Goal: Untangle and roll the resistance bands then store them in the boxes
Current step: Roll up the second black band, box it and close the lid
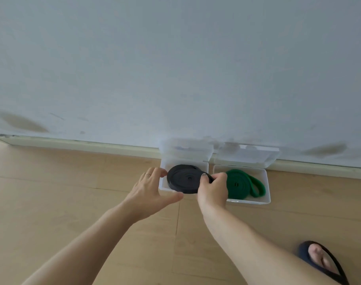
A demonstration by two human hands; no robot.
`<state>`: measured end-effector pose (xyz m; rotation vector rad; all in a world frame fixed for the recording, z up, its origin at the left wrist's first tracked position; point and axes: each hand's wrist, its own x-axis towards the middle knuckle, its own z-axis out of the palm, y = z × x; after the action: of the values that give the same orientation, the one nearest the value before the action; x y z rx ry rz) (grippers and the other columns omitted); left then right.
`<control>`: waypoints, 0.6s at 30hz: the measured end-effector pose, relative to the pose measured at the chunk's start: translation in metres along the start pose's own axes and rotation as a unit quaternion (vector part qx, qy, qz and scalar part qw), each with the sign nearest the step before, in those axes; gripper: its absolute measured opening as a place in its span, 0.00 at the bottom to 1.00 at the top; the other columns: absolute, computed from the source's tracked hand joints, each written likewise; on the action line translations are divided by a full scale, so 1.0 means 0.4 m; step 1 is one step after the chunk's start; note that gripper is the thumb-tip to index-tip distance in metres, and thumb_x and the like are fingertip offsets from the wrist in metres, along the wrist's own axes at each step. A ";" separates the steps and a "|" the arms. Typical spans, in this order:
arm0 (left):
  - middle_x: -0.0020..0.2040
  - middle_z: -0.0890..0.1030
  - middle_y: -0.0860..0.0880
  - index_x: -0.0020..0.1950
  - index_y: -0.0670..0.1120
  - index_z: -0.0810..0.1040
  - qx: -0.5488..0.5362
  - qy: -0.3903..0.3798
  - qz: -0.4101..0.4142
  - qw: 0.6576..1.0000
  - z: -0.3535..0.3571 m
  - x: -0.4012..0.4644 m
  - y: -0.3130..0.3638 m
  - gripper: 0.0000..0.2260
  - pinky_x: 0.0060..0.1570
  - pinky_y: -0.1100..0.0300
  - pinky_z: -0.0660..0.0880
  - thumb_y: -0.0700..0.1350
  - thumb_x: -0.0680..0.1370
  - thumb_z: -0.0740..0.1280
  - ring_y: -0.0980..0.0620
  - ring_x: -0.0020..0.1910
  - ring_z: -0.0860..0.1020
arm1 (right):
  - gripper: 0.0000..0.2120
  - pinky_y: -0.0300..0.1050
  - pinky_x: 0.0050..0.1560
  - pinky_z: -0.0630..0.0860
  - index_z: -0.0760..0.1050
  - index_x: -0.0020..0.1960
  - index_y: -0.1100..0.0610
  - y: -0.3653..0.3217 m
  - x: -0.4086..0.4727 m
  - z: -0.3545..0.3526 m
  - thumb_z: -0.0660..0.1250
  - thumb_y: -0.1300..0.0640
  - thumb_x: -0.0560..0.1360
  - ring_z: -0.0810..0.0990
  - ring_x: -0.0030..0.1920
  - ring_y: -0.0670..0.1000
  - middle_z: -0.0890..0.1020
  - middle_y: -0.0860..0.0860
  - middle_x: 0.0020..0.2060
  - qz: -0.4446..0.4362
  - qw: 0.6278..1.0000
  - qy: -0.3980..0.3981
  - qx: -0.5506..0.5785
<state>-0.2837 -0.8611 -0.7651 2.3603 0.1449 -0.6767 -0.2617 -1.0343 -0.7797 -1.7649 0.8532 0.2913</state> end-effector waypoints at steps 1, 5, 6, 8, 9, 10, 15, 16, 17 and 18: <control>0.64 0.70 0.61 0.67 0.56 0.66 0.038 0.012 0.012 0.999 0.015 0.015 -0.013 0.34 0.65 0.58 0.66 0.74 0.68 0.64 0.58 0.64 0.67 | 0.06 0.47 0.44 0.66 0.66 0.53 0.59 0.013 0.016 0.023 0.62 0.58 0.84 0.74 0.40 0.52 0.76 0.52 0.43 0.011 1.000 -0.002 -0.004; 0.55 0.78 0.57 0.60 0.53 0.66 0.133 0.057 0.044 0.989 0.035 0.065 -0.032 0.23 0.56 0.62 0.63 0.69 0.77 0.60 0.53 0.53 0.72 | 0.07 0.50 0.46 0.71 0.66 0.55 0.60 0.028 0.067 0.082 0.61 0.57 0.85 0.79 0.47 0.60 0.79 0.57 0.48 0.038 0.999 -0.005 -0.024; 0.53 0.80 0.57 0.59 0.53 0.65 0.146 0.065 0.060 0.985 0.037 0.078 -0.035 0.23 0.54 0.63 0.63 0.69 0.77 0.58 0.52 0.51 0.74 | 0.07 0.53 0.48 0.75 0.66 0.54 0.60 0.027 0.075 0.091 0.61 0.56 0.85 0.80 0.49 0.62 0.79 0.57 0.49 0.036 0.999 -0.005 -0.028; 0.48 0.82 0.56 0.57 0.53 0.64 0.168 0.069 0.093 0.979 0.037 0.106 -0.040 0.19 0.54 0.64 0.64 0.67 0.78 0.58 0.53 0.47 0.77 | 0.07 0.60 0.51 0.79 0.65 0.52 0.57 0.028 0.090 0.113 0.62 0.55 0.84 0.82 0.48 0.64 0.79 0.56 0.47 0.028 0.999 -0.009 -0.035; 0.47 0.82 0.55 0.56 0.53 0.64 0.171 0.065 0.100 0.978 0.037 0.122 -0.042 0.17 0.53 0.66 0.65 0.65 0.79 0.59 0.53 0.46 0.78 | 0.08 0.62 0.51 0.80 0.65 0.51 0.56 0.031 0.098 0.123 0.62 0.55 0.84 0.83 0.46 0.64 0.78 0.56 0.45 0.022 0.999 -0.009 -0.036; 0.46 0.82 0.55 0.56 0.54 0.64 0.168 0.059 0.102 0.979 0.034 0.138 -0.045 0.16 0.51 0.67 0.66 0.64 0.80 0.61 0.52 0.45 0.78 | 0.08 0.64 0.49 0.81 0.65 0.51 0.56 0.037 0.107 0.132 0.62 0.54 0.83 0.83 0.44 0.65 0.78 0.55 0.44 0.016 0.999 -0.007 -0.033; 0.44 0.79 0.59 0.58 0.57 0.64 0.178 0.009 0.105 0.978 0.024 0.189 -0.065 0.15 0.38 0.59 0.74 0.61 0.79 0.64 0.53 0.43 0.78 | 0.08 0.62 0.45 0.81 0.61 0.47 0.44 0.078 0.131 0.156 0.59 0.45 0.77 0.83 0.43 0.63 0.78 0.52 0.45 -0.032 0.998 -0.009 -0.055; 0.44 0.78 0.59 0.59 0.57 0.64 0.193 0.001 0.112 0.975 0.025 0.193 -0.071 0.15 0.39 0.58 0.75 0.61 0.79 0.64 0.53 0.43 0.78 | 0.07 0.63 0.45 0.82 0.60 0.47 0.43 0.091 0.134 0.158 0.59 0.44 0.75 0.83 0.43 0.63 0.78 0.52 0.45 -0.032 0.997 -0.016 -0.062; 0.44 0.79 0.59 0.60 0.57 0.65 0.203 -0.002 0.119 0.972 0.026 0.197 -0.074 0.14 0.40 0.57 0.77 0.61 0.80 0.64 0.53 0.42 0.79 | 0.06 0.63 0.44 0.82 0.61 0.47 0.42 0.102 0.135 0.158 0.59 0.45 0.75 0.83 0.43 0.64 0.78 0.52 0.46 -0.032 0.997 -0.024 -0.062; 0.44 0.79 0.59 0.60 0.57 0.66 0.209 -0.005 0.124 0.970 0.027 0.200 -0.078 0.14 0.40 0.56 0.77 0.60 0.80 0.64 0.53 0.42 0.79 | 0.06 0.62 0.43 0.82 0.62 0.47 0.42 0.100 0.128 0.153 0.59 0.46 0.75 0.83 0.43 0.65 0.78 0.52 0.45 -0.034 0.997 -0.028 -0.064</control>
<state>-0.2280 -0.8498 -0.8303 2.7106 -0.3258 -0.6427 -0.2390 -1.0053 -0.8610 -1.8921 0.7467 0.3546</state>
